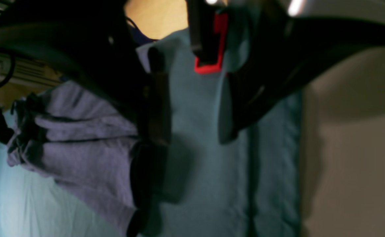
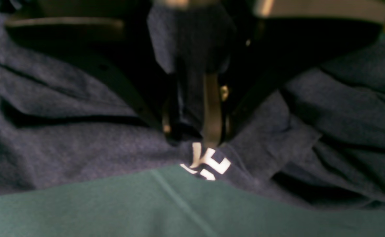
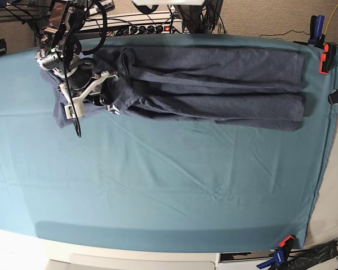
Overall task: Fold the T-shirt properly
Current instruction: 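Grasp the folded shirt's end with the left gripper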
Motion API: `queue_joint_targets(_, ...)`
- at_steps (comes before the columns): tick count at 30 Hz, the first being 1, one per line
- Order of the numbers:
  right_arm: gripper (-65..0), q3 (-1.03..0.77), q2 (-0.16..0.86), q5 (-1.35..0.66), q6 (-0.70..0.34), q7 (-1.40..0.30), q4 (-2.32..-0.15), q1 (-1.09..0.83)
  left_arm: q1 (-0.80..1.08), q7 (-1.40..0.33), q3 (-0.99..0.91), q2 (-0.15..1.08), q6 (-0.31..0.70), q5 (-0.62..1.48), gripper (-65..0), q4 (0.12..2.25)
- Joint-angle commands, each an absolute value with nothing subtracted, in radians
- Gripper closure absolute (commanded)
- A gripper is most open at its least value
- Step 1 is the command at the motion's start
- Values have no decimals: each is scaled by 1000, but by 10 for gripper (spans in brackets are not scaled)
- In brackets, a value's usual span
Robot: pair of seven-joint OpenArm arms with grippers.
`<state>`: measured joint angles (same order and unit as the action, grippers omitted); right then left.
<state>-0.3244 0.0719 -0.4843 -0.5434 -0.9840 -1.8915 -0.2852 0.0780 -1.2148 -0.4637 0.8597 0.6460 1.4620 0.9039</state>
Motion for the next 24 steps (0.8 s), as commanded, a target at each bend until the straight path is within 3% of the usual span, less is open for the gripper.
queue_joint_targets(1, -131, -326, 80, -505, -548, -965, -1911, -277, 72, -1204, -460, 892, 639, 1484, -261, 916)
queue_joint_targets(24, -131, -326, 81, -508, -565, -977, -1911, -277, -33, -1198, -130, 756, 628, 1484, -262, 923)
